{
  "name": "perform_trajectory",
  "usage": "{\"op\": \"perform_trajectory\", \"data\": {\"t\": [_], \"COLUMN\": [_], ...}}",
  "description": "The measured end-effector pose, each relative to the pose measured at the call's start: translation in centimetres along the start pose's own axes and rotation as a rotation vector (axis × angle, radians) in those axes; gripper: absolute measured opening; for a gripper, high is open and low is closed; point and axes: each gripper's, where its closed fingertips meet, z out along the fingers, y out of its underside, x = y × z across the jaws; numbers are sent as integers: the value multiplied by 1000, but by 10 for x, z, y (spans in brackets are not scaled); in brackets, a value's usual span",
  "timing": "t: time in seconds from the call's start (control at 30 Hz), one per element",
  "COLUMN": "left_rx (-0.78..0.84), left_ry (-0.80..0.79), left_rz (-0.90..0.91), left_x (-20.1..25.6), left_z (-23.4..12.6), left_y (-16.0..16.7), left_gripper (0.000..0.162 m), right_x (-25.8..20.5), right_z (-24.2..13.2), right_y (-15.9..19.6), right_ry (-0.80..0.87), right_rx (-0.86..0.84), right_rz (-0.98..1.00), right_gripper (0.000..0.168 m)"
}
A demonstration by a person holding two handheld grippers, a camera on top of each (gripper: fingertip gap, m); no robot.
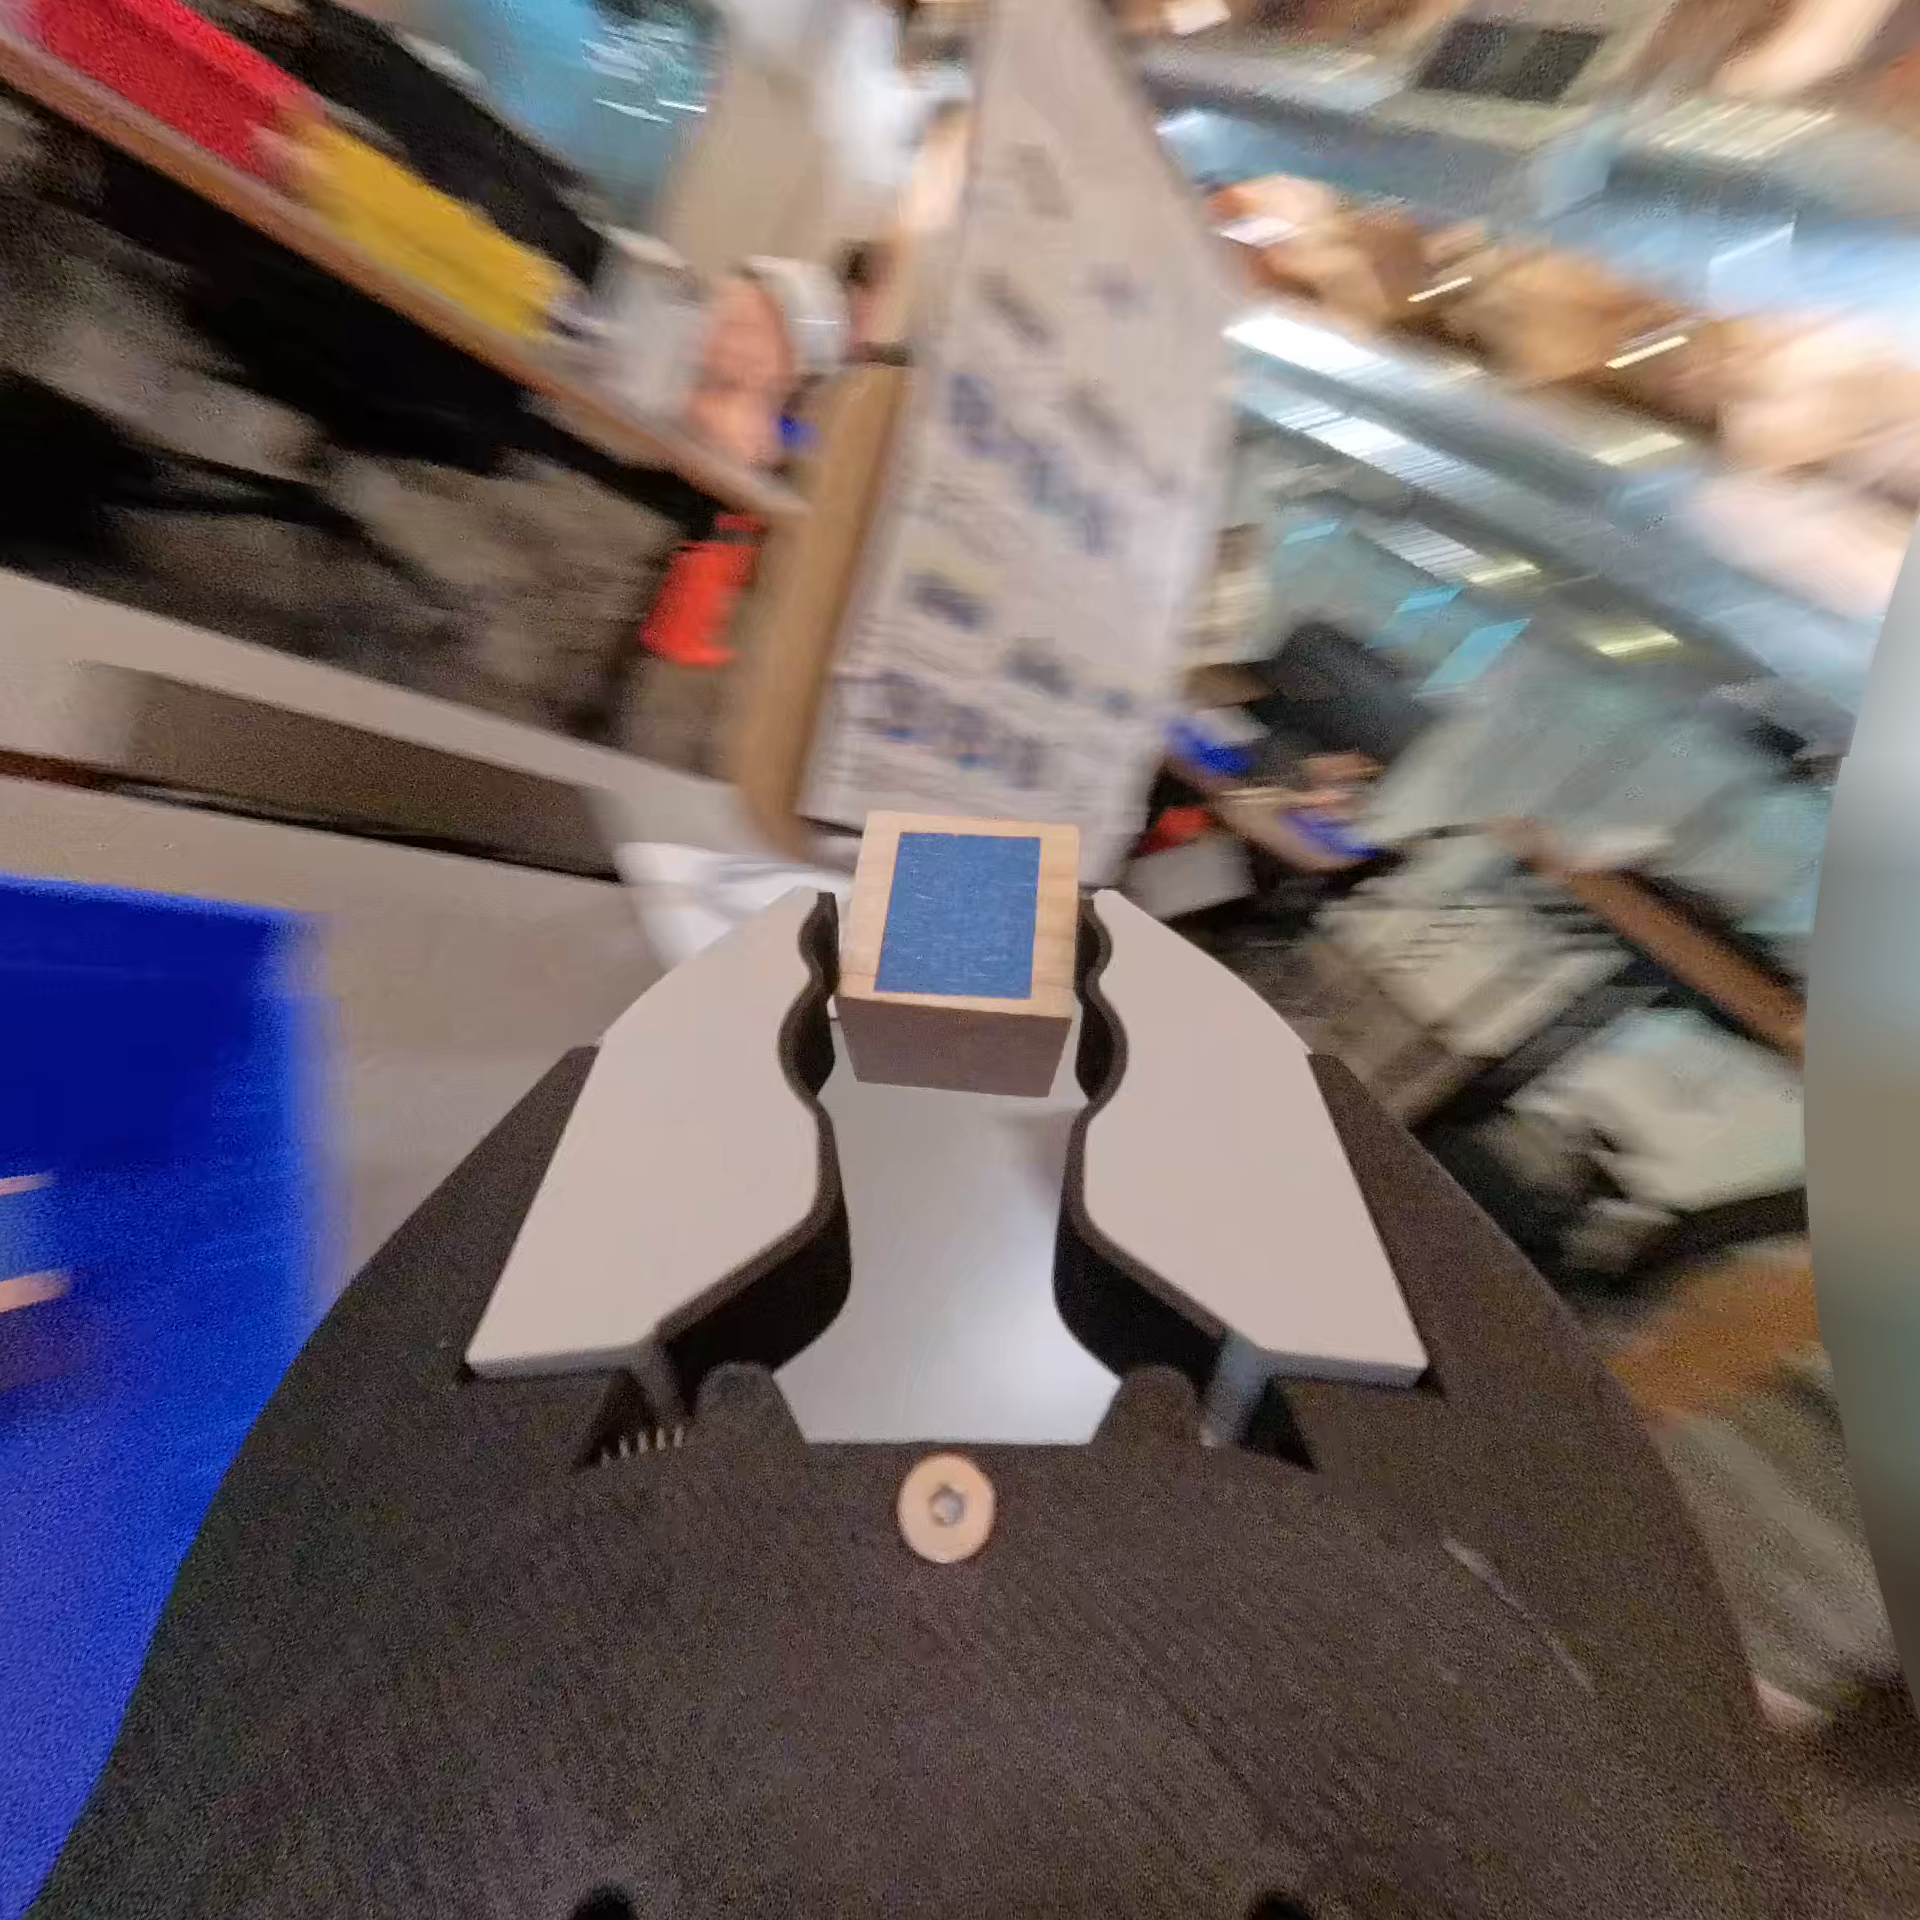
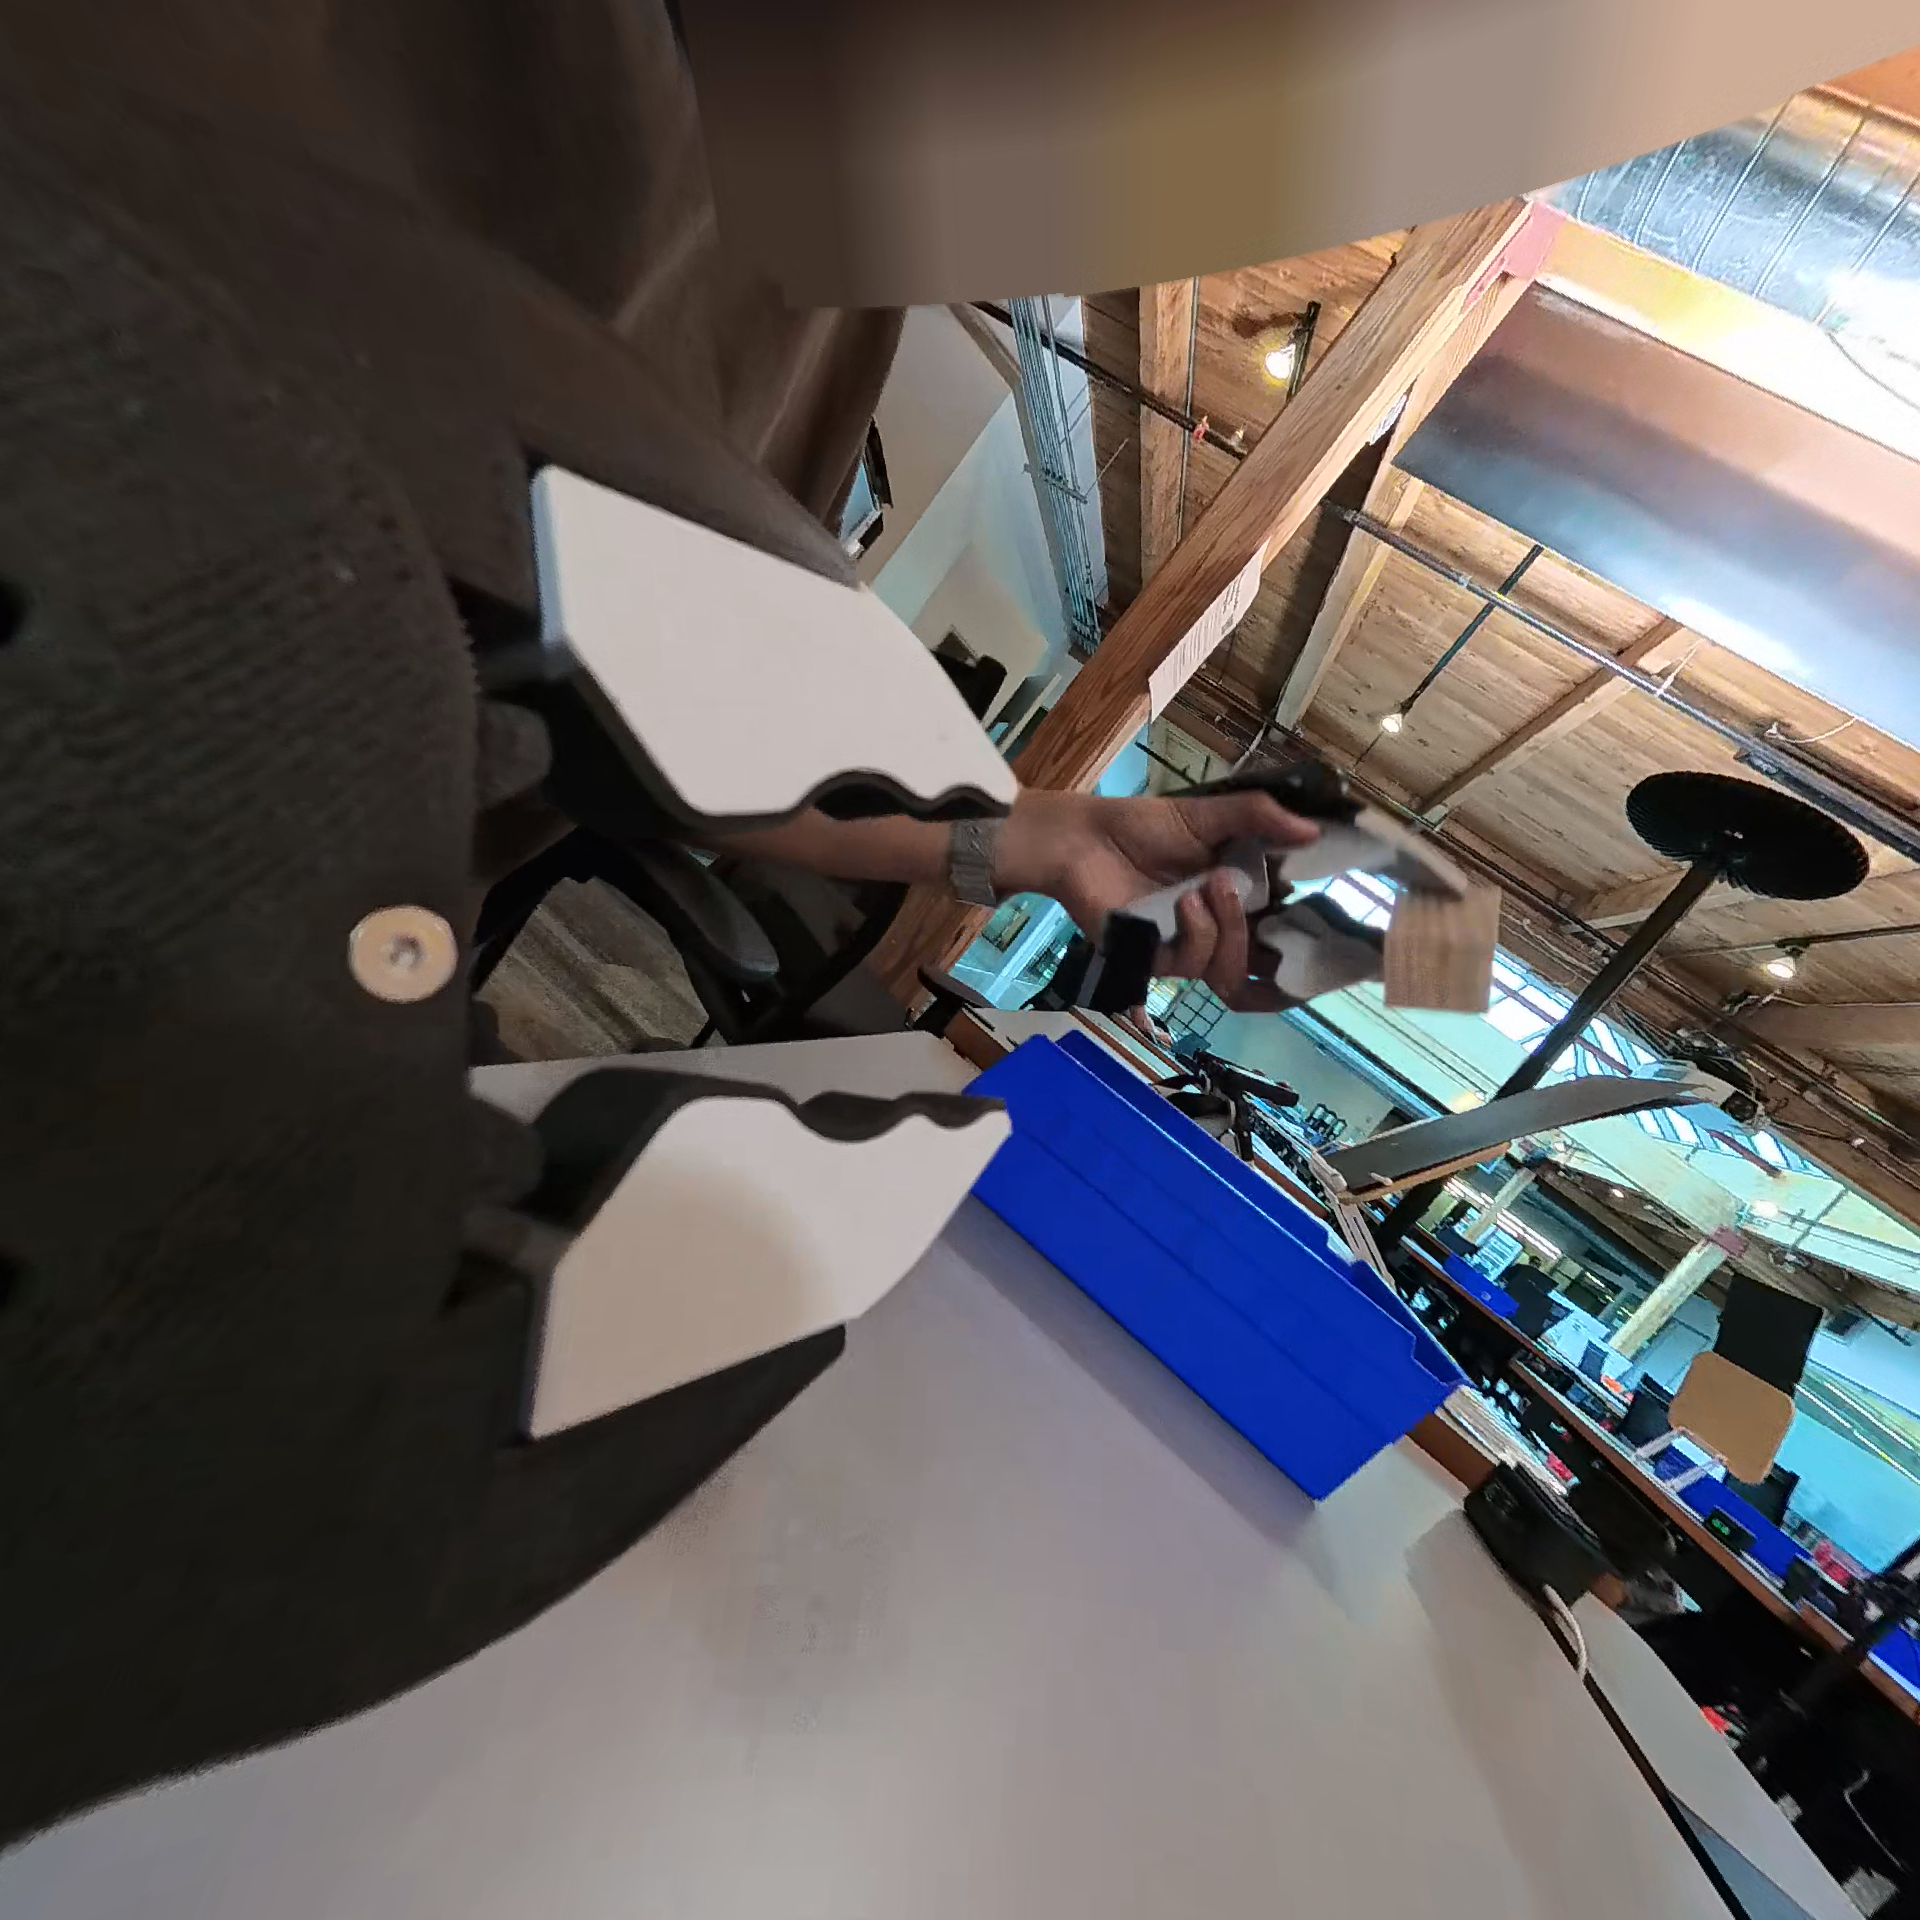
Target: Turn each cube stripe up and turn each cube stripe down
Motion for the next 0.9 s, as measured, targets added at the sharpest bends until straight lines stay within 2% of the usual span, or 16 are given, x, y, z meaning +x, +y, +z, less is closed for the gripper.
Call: {"op": "perform_trajectory", "data": {"t": [0.1, 0.2, 0.3, 0.4, 0.47, 0.5, 0.53, 0.6, 0.63, 0.67, 0.8, 0.9], "left_rx": [-19, -103, -188, -177, -191, -202, -190, -189, -213, -242, -312, -358], "left_ry": [350, 568, 653, 654, 677, 677, 680, 661, 657, 664, 577, 517], "left_rz": [-264, -513, -662, -743, -733, -709, -680, -654, -640, -626, -533, -346], "left_x": [67, 110, 133, 141, 151, 155, 158, 162, 165, 168, 161, 147], "left_z": [29, 54, 68, 76, 79, 81, 81, 83, 84, 84, 92, 93], "left_y": [42, 105, 169, 198, 208, 212, 214, 221, 227, 233, 248, 251], "left_gripper": [44, 44, 44, 43, 43, 25, 0, 0, 0, 0, 0, 1], "right_x": [0, -3, -6, -6, -4, -3, -2, 7, 12, 16, 36, 33], "right_z": [0, -1, -1, -6, -10, -12, -13, -16, -18, -20, -30, -41], "right_y": [-3, -3, -3, -9, -14, -16, -17, -16, -14, -12, -16, -32], "right_ry": [37, 78, 112, 160, 186, 198, 203, 251, 279, 302, 424, 424], "right_rx": [27, 37, 41, 88, 124, 136, 138, 123, 103, 84, 77, 129], "right_rz": [-48, -112, -191, -249, -257, -254, -250, -227, -235, -239, -238, -257], "right_gripper": [57, 64, 69, 69, 68, 67, 68, 42, 10, 1, 0, 17]}}
